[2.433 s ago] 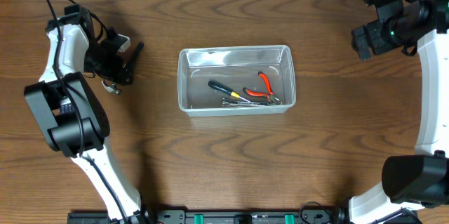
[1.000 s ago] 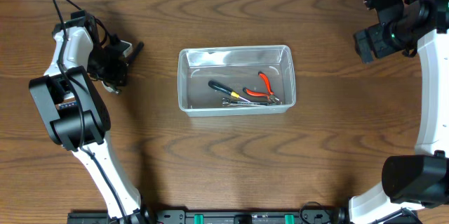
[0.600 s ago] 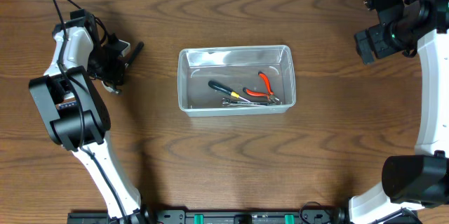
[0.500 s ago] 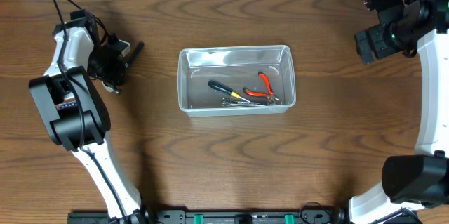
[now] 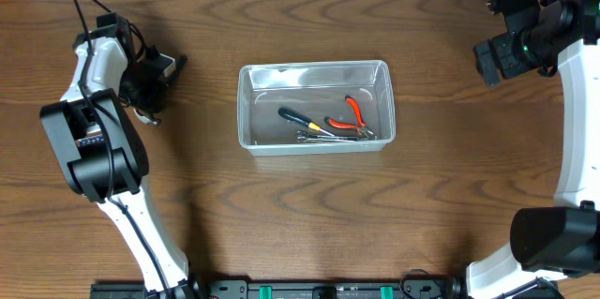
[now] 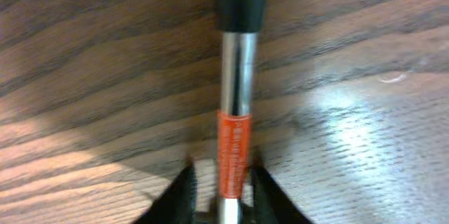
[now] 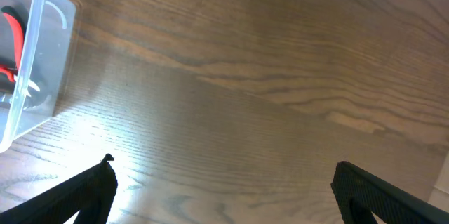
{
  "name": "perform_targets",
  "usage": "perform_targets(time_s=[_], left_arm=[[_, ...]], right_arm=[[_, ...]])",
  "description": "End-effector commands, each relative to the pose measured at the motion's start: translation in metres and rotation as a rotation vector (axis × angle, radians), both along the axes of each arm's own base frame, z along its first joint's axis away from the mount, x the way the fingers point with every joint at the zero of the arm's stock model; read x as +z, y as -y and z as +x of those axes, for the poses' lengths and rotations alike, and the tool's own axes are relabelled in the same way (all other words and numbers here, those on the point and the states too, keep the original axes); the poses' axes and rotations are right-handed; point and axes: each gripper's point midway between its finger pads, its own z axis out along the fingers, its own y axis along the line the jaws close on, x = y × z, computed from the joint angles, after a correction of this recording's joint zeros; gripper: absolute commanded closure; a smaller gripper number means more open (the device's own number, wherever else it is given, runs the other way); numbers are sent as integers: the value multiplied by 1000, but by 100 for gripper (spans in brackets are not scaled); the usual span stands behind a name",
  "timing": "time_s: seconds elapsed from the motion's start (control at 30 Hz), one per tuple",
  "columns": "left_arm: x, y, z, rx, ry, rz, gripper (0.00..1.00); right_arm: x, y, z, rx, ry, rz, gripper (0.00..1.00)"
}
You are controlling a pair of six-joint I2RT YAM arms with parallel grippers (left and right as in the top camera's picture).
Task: Pack container
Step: 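Carry the hammer with the left gripper and release into the container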
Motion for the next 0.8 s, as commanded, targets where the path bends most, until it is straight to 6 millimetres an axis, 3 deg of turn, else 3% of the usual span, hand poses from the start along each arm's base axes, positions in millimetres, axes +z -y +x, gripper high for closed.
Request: perform_targets(time_s=[0.0,0.23,0.43,0.57,0.7,0.77], left_arm=[[-26,24,-17,-25,-89,-41,81],[-8,51,-17,-73,-96,-39,94],[26,68,-11,-32,-33,-35,94],[69,73,-5,-15,68,-28,94],[129,78,-2,-21,218,-15,94],[160,93,-2,-48,301,-50,94]], right_arm=[[-2,2,-1,-8,-8,-5,1],[-2,2,-1,-8,-8,-5,1],[-2,2,-1,-8,-8,-5,1],[-2,2,-1,-8,-8,-4,1],[-2,2,-2,-8,-9,-4,1],[-2,2,-2,-8,-10,-3,1]])
